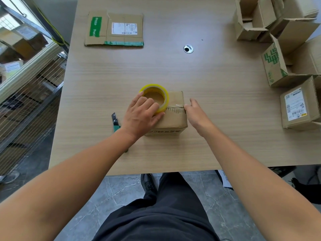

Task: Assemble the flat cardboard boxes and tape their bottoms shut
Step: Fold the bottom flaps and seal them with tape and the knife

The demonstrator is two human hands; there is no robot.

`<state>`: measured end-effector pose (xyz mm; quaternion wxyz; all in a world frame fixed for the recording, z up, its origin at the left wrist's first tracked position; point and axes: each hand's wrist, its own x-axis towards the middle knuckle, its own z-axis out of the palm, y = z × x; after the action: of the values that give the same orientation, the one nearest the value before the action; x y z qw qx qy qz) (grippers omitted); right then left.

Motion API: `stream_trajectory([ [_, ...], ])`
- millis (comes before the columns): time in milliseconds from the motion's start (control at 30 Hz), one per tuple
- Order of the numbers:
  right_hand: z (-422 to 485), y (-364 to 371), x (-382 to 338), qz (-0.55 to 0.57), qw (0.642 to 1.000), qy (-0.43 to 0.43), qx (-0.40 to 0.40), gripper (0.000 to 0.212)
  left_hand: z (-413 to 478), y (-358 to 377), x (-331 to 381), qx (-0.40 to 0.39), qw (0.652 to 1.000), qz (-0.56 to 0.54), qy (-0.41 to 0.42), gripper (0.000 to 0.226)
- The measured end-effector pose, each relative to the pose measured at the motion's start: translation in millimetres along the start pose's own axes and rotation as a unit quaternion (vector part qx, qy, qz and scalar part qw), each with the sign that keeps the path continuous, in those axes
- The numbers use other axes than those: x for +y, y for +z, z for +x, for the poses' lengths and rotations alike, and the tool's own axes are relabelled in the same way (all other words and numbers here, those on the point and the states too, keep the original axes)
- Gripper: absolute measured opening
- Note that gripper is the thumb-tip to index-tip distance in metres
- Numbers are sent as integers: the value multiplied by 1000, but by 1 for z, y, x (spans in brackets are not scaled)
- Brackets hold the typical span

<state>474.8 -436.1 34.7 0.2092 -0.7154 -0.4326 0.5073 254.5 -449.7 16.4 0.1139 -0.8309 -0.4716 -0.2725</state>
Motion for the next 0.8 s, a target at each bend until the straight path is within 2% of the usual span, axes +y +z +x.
stream_trajectory([
  [100,-3,24,-4,20,997,-67,18,61,2,-3,1,-13,1000,-1,0,32],
  [200,-3,33,2,12,996,-69,51,62,8,-8,1,-27,999,1,18,34],
  [300,1,30,6,13,996,-67,53,63,28,-23,-22,-65,993,-28,97,38],
  [400,1,35,4,-22,994,-74,76,63,60,-47,-44,-142,966,-91,195,42],
  [467,1,37,2,-54,992,-65,95,65,81,-61,-49,-195,956,-81,205,50],
  [500,1,37,2,-68,991,-58,101,65,89,-67,-51,-219,957,-68,179,56],
  [600,0,36,1,-84,990,-47,100,66,92,-88,-73,-287,955,-73,25,65],
  [700,-5,38,-1,-96,989,-70,93,67,72,-101,-87,-343,927,-137,-68,53],
  [800,-9,38,-5,-184,972,-116,86,78,61,-104,-84,-342,916,-171,-125,43],
])
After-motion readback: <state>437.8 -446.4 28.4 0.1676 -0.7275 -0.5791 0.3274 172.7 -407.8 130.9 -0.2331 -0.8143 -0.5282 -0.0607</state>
